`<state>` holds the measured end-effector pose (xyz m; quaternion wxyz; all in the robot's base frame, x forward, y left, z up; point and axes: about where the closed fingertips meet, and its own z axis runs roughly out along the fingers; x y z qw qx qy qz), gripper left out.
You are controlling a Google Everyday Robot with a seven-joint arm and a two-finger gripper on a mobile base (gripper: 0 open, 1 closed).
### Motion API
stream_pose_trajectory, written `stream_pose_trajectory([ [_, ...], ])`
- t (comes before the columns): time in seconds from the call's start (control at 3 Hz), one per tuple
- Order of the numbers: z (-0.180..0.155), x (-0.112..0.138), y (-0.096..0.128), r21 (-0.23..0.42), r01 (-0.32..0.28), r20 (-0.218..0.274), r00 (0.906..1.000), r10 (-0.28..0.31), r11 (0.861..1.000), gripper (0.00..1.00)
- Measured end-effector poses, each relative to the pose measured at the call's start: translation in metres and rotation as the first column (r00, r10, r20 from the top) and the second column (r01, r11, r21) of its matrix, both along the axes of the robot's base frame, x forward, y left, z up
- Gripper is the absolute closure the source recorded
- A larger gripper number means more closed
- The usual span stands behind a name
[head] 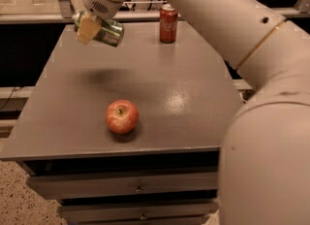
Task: Place green can upright
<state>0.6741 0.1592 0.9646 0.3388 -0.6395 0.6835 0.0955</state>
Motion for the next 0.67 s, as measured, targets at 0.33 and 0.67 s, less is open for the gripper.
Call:
stream_pose_trajectory([
  [0.33,0.03,0.006,-0.015,0.323,-0.1,0.104,0.9921,0.069,0.941,1.0],
  [0.67,0.051,0.014,-0.044,0.543,-0.148,0.165,0.9839,0.068,0.827,1.0],
])
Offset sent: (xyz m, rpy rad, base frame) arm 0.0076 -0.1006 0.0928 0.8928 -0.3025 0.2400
